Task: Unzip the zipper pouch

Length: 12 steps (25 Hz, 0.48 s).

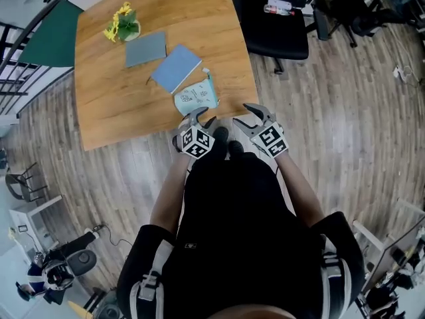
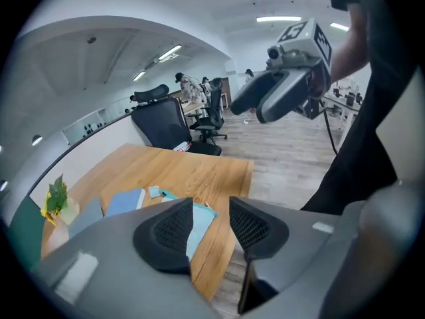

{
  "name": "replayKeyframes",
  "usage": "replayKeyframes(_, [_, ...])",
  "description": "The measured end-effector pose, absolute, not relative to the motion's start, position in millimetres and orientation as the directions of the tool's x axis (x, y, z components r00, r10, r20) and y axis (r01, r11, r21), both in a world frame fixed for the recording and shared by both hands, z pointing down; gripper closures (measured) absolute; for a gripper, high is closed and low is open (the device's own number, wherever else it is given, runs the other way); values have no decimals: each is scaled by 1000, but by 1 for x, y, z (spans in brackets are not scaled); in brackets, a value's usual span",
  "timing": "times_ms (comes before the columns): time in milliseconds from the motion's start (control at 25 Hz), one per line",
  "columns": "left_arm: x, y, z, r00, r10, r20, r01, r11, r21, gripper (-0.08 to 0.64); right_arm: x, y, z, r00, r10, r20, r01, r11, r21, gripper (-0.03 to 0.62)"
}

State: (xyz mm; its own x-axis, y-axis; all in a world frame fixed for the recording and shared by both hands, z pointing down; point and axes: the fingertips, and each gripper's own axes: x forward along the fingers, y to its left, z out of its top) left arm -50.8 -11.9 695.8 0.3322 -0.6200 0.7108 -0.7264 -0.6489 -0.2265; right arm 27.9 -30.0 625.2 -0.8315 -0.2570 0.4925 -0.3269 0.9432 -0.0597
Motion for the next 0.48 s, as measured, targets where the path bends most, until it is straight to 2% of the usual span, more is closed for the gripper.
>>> replayKeyframes(480, [-52,-32,753,299,-526,796,-576,-765,-289,382,24,-37,642,-803,-276,528,-381,920,-98,354])
